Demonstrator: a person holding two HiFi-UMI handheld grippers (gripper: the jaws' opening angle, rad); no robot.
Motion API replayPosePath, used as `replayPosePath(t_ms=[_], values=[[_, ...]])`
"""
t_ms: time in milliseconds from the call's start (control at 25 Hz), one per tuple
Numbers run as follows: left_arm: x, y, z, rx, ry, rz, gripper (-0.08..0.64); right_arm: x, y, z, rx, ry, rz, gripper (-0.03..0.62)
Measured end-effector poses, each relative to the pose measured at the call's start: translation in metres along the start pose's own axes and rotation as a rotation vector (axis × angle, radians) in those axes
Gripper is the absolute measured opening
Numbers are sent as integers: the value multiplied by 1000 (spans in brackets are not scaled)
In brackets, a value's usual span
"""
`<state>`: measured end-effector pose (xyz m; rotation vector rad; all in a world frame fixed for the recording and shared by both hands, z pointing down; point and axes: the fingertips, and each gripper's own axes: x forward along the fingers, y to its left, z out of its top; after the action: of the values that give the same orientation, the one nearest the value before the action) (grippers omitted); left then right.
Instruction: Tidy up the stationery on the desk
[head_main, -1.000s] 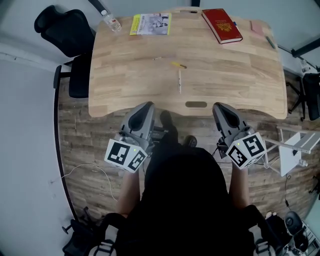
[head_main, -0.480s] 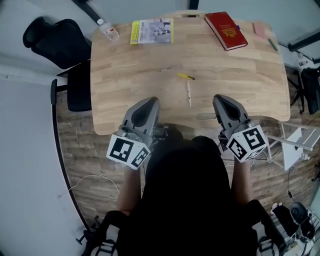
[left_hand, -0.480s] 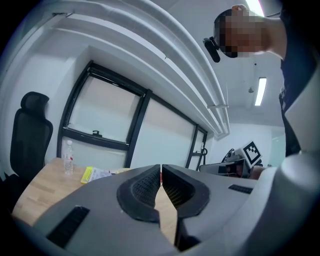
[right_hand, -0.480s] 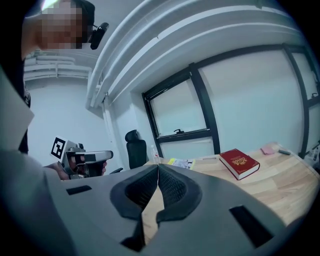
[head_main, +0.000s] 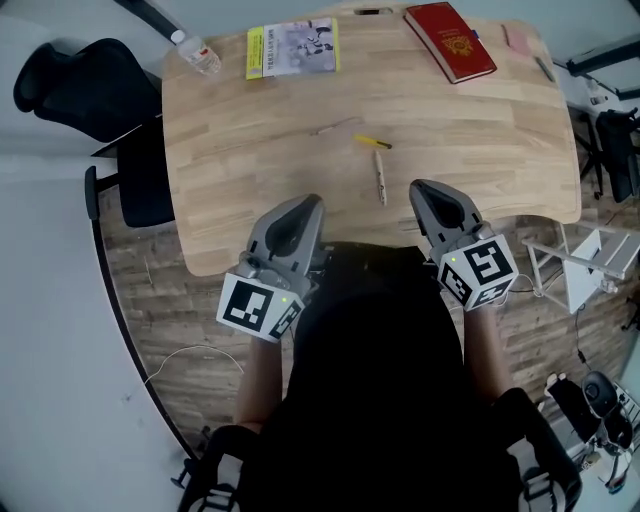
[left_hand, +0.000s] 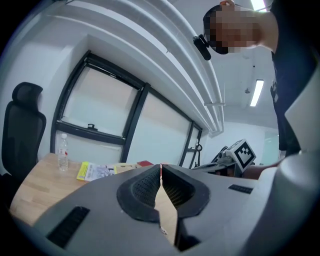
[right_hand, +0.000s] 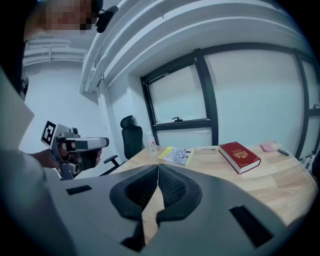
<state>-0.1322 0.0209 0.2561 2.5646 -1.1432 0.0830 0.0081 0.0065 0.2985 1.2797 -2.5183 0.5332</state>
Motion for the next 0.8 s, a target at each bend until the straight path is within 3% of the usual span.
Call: replayPosePath(t_ms=[200, 520, 800], values=[[10, -7, 3, -30, 5, -4, 39, 16, -19, -11, -15, 41, 12, 21], [30, -7, 5, -57, 16, 72, 39, 58, -54, -22, -94, 111, 68, 23], [68, -5, -1, -63, 41, 111, 40, 106, -87, -66, -175, 219, 144, 48]])
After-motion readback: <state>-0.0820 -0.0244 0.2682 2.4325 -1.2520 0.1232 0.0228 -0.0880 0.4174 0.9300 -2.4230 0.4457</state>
